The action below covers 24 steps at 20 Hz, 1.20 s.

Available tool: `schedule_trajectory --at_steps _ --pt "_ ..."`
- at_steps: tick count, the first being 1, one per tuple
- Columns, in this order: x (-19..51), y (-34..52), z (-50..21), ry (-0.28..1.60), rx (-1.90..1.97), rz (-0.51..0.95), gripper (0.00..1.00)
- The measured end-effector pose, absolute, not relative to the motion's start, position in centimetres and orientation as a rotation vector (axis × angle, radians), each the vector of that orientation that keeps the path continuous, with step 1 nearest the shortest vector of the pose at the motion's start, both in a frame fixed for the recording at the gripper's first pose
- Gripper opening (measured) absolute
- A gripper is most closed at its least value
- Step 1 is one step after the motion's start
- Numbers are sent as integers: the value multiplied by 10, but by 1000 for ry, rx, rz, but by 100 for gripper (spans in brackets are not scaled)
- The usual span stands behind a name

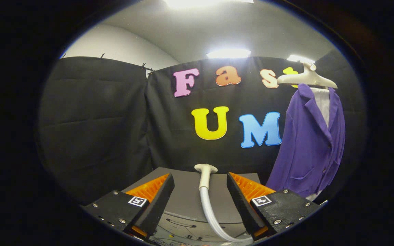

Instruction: Iron the clothes twice with a garment steamer, once on the left side and once on the right side.

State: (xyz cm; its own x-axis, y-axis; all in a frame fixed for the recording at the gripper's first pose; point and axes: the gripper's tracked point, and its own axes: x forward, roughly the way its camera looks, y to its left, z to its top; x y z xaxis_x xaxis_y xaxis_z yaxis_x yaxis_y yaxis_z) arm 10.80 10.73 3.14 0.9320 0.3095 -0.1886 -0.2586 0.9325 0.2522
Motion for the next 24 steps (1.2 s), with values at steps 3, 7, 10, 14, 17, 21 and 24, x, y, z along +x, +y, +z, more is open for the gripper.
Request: schedule_trajectory --at_steps 3,7,10,14,17,21,24 --pt "145 119 19 240 254 266 95" --pt "192 144 -10 316 299 238 94" --pt "233 159 -44 413 300 191 95" --pt "275 174 -86 531 306 157 96" --pt "300 178 -114 628 333 144 96" --pt "321 181 -151 784 388 124 96" --pt "330 179 -169 857 420 98 94"
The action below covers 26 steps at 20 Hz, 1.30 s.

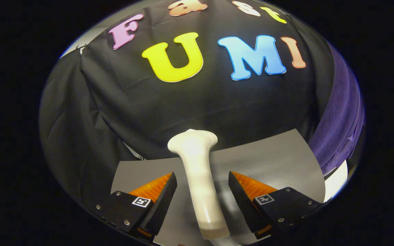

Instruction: Iron the clothes twice with a garment steamer, once on the left side and once on the right side.

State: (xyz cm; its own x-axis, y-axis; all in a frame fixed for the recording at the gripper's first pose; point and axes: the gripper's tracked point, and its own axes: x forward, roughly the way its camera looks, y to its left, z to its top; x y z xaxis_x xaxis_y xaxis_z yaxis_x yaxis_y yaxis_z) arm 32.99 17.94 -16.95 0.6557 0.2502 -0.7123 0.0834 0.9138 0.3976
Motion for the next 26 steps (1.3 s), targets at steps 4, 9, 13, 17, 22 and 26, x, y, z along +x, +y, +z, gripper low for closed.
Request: schedule_trajectory --at_steps 4,9,13,17,22,26 --pt "330 191 -196 931 340 96 83" --pt "329 182 -203 917 164 24 60" --pt "330 182 -207 914 156 20 51" --pt "330 181 -206 880 151 17 51" --pt "330 185 -205 827 181 8 43" --pt "331 182 -205 811 148 7 42"
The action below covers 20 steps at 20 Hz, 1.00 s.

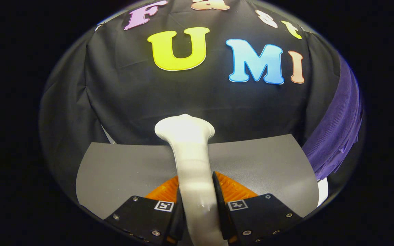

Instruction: Iron the clothes twice with a garment steamer, once on the left side and once on the right side.

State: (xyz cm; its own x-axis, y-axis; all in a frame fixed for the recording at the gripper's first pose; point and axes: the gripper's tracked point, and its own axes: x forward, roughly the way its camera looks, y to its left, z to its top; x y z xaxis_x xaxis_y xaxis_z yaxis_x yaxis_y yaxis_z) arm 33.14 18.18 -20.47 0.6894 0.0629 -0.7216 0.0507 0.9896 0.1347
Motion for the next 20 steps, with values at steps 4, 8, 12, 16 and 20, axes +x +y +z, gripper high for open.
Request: schedule_trajectory --at_steps 4,8,12,16,20 --pt "319 173 -198 783 153 7 42" --pt "310 168 -172 639 153 61 42" --pt "281 143 -138 539 190 8 42" --pt "253 115 -126 501 216 -40 42" --pt "222 88 -115 488 185 -57 42"
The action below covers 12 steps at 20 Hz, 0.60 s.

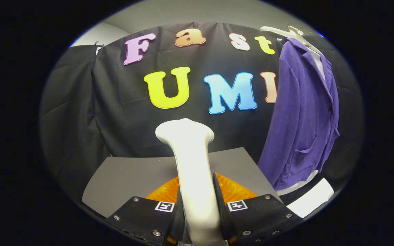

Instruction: Iron the clothes twice with a garment steamer, once on the left side and once on the right side.

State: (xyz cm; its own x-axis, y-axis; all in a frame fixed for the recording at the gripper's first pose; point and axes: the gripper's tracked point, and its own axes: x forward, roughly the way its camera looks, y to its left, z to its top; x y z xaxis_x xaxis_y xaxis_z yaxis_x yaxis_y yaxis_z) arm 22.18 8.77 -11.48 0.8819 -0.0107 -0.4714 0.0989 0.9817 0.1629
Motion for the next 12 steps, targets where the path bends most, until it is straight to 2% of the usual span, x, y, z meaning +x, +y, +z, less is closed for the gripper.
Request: schedule_trajectory --at_steps 12 --pt "129 -57 -47 337 246 -163 41"
